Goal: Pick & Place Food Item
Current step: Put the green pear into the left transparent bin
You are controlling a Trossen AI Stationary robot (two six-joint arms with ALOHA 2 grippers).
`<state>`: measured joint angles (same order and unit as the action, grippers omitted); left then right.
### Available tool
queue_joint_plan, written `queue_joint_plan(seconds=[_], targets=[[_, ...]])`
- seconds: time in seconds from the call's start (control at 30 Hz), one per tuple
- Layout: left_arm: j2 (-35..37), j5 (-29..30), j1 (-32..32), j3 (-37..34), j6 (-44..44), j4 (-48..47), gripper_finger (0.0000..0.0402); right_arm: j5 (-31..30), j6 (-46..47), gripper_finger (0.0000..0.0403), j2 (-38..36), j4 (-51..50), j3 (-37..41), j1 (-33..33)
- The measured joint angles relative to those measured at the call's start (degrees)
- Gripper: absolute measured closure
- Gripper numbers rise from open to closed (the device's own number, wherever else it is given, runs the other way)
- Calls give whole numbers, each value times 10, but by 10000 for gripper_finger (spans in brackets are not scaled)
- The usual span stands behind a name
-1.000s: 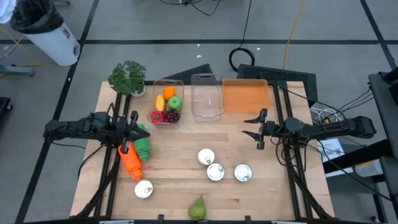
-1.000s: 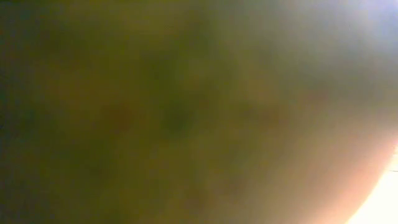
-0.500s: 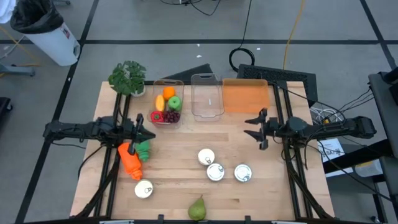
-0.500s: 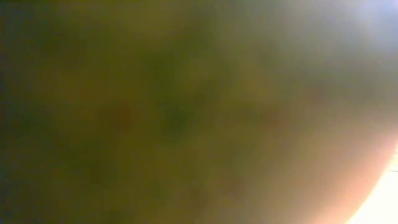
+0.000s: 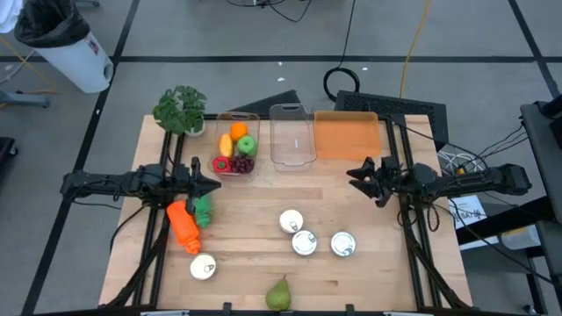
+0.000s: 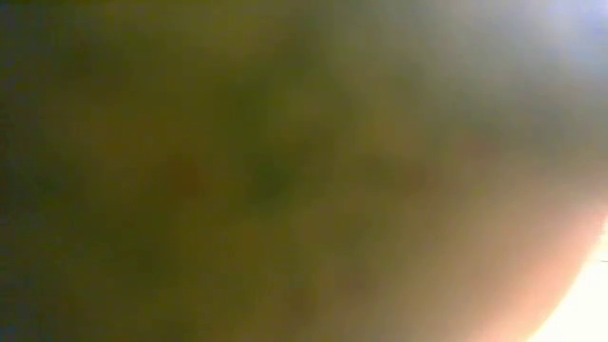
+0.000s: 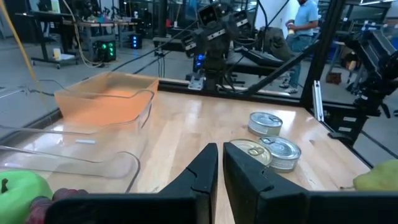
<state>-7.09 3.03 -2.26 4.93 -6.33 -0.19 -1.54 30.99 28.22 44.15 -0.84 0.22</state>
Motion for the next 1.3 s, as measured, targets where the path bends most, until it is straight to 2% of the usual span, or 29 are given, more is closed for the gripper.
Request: queue_joint_plan(seconds=[0.1, 0.2, 0.37, 0.47, 0.63, 0.77, 0.97, 1.13, 1.3], targets=[[0, 0, 0, 0, 1, 0, 366, 64, -10, 201, 18, 85, -5, 35], [0, 0, 0, 0, 1, 0, 366, 76, -72, 185, 50, 155, -38, 113], [0, 0, 0, 0, 1, 0, 366, 69, -183, 130, 149, 114, -151, 267], [0, -1, 0, 0, 1, 4, 366, 39, -229, 92, 237, 63, -225, 346], [0, -1, 0, 0, 1, 3, 366, -17, -296, 44, 389, -28, -343, 424], [0, -1, 0, 0, 1, 4, 366, -52, -304, 35, 517, -58, -408, 448], [0, -1, 0, 0, 1, 4, 366, -102, -318, 41, 668, -50, -488, 453], [0, -1, 0, 0, 1, 4, 366, -122, -341, 43, 762, -44, -550, 439], [0, -1, 0, 0, 1, 4, 366, -121, -348, 43, 827, -46, -599, 417]])
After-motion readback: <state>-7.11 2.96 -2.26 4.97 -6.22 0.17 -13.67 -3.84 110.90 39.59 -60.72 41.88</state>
